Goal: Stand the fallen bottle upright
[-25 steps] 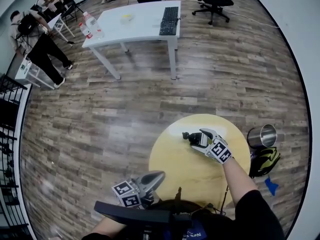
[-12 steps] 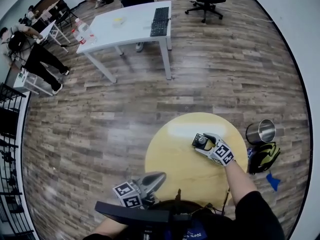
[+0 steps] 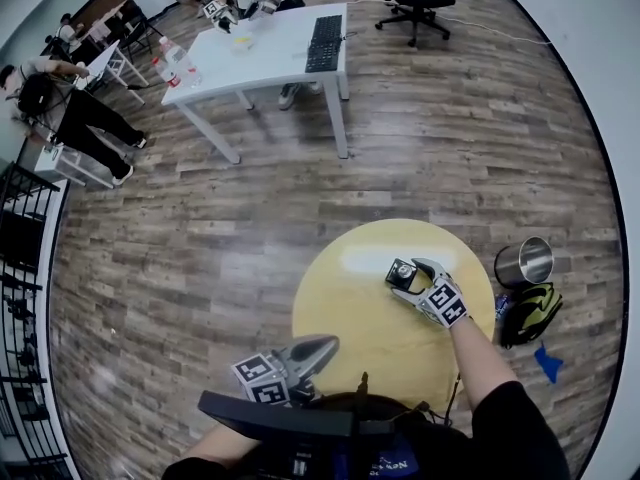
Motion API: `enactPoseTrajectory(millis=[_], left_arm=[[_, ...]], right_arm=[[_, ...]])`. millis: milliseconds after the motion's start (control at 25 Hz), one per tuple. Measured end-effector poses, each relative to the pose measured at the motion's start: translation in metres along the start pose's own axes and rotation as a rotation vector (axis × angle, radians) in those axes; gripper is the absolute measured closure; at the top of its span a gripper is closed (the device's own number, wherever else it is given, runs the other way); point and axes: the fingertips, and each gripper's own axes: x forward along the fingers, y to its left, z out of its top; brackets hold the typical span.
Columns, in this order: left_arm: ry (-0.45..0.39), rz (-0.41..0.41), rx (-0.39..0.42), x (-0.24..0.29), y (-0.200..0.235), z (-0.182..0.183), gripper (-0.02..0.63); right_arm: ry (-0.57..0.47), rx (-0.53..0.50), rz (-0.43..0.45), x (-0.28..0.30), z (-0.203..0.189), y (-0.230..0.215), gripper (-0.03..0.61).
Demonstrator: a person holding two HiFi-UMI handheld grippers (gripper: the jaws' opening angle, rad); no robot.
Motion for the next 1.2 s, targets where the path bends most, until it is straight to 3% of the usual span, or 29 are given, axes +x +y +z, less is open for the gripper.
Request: enactPoseTrajectory(millis=[120,320,760,920,1080,1200], left_arm=[[-0.011,-0.033,0.045,-0.005,-0.007,0.001,0.604],[-0.048,-0.042,0.054,-0.009,-0.038,0.020,0.604],[-0.074,-0.167,0.158,-0.033,-0.108,0.062,0.604],[-0.065,-0.188,0.217,-0.023,-0.140,0.061,0.604],[-0.109,-0.186,0.257,0.002,-0.194,0.063,0.604],[-0.154,-0.176,0.280,0.026,-0.236,0.054,0.604]], right_arm=[[-0.010,0.013,-0.042,-0.020,0.004,0.001,0.172],[-0.078,0.019,-0.087,-0.081,0.031,0.011,0.173],[-0.429,0.060,-0.206,-0.239,0.172,0.079,0.396],[-0.554,0.072,-0.194,-0.297,0.208,0.110,0.469],[-0.618,0.095,-0.150,-0.357,0.221,0.131,0.552],[-0.649,0.143,-0.098,-0.402,0.209,0.137,0.554]])
